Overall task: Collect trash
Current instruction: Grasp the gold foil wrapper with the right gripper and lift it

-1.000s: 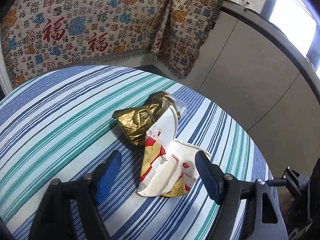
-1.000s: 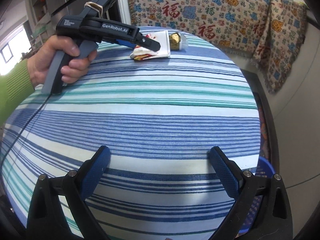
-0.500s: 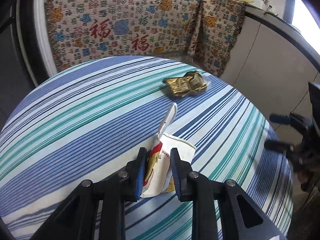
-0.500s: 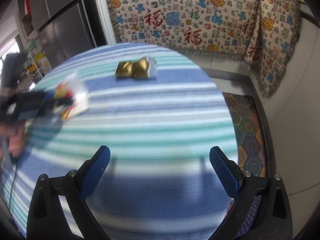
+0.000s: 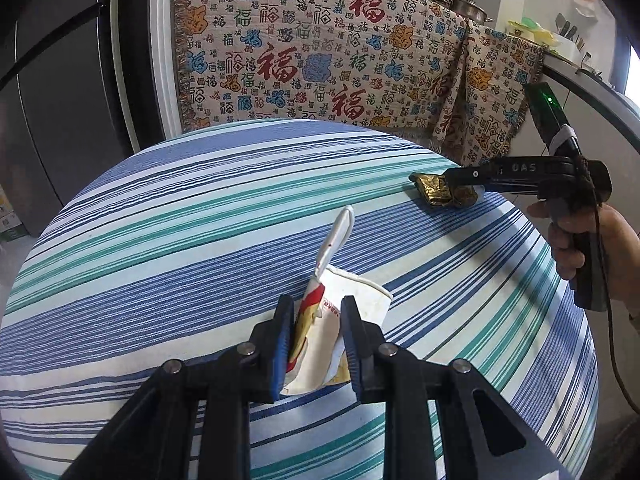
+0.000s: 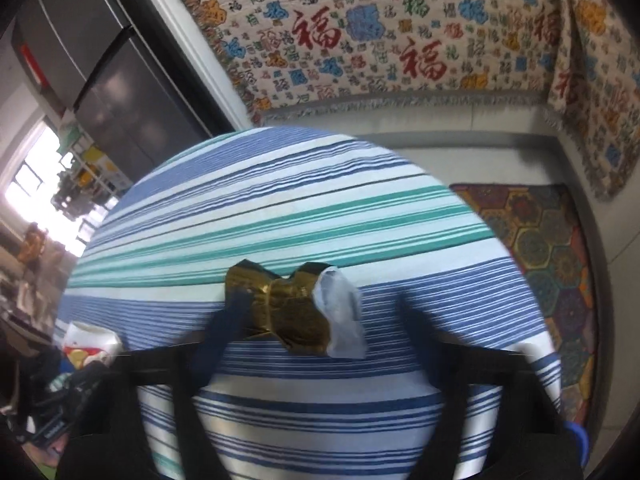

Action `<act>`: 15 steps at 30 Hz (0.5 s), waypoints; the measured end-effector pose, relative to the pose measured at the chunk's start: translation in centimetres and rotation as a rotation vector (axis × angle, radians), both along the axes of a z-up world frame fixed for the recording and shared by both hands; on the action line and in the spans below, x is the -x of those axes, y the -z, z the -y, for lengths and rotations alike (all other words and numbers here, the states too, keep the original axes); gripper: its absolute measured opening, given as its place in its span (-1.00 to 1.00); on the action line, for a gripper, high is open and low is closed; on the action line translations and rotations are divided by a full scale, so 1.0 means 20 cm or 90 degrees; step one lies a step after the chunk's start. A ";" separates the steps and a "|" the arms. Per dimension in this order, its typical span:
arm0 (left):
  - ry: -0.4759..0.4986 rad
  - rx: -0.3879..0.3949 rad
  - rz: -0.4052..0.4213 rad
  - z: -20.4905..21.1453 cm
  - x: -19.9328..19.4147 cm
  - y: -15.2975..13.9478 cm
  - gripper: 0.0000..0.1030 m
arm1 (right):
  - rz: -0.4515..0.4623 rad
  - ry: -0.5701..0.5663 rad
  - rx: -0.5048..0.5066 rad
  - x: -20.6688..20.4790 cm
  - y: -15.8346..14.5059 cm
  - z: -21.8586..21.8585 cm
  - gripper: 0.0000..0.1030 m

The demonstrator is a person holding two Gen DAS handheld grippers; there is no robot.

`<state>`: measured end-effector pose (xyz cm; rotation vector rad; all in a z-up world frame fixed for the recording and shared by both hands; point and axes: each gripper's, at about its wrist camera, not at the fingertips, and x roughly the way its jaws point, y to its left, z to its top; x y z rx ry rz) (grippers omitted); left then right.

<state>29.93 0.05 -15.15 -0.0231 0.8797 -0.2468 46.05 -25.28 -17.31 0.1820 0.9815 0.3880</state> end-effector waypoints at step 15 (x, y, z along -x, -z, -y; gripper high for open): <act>0.067 0.033 0.009 0.38 0.25 -0.14 -0.52 | 0.070 0.054 0.075 0.83 -0.24 0.27 -0.49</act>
